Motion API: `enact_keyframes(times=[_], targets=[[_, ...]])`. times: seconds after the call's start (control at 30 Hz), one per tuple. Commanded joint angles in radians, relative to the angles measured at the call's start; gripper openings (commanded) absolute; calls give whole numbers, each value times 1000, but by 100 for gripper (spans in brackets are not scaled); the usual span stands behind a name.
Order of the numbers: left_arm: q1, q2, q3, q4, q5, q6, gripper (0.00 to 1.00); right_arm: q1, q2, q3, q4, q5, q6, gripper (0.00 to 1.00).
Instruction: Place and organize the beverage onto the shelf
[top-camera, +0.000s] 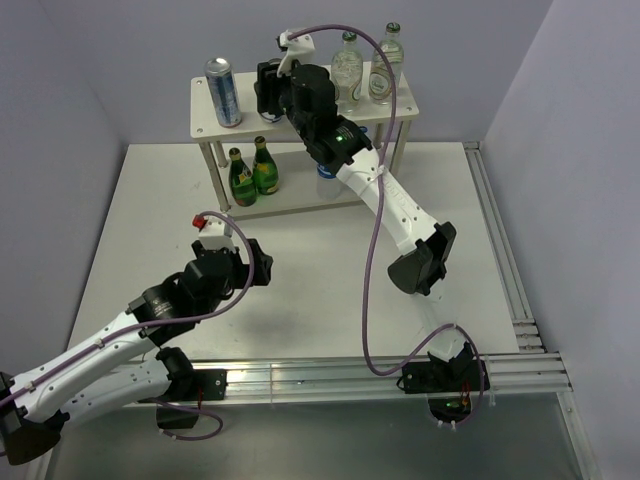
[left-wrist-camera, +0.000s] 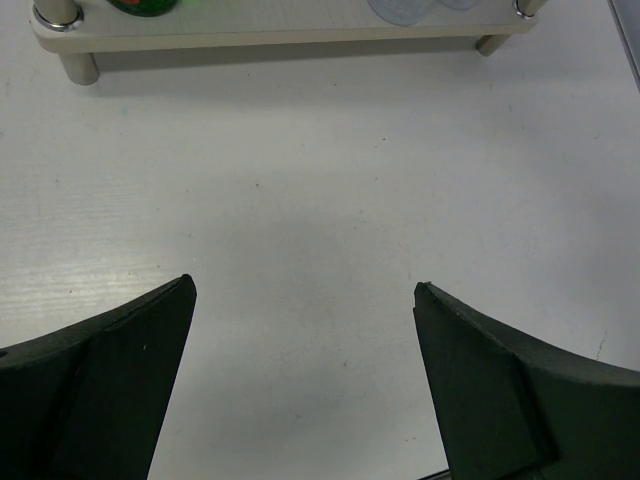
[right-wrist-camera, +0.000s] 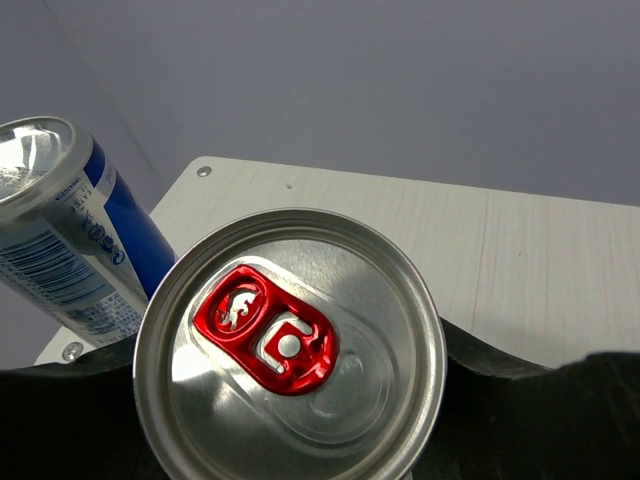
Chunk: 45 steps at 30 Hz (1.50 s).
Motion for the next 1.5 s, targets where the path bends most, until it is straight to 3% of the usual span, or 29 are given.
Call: enact_keyframes(times=[0.0,0.03,0.23,0.77,0.83,1.47], targets=[[-4,0,-16,46,-14,-17,97,4,-12,31,99,11,-25,46],[-4,4,-20,48,-14,-17,97,4,-11,25,97,9,-25,55],[-4,-2,-24,51,-18,-15,97,9,-2,20,99,17,-28,71],[-4,0,-31,54,-20,-12,97,24,-8,-29,120,40,-36,80],[-5,0,-33,54,-26,-14,97,24,-22,-49,123,-4,-40,100],[-5,21,-19,52,-35,-20,98,52,-227,-374,200,1,-30,100]])
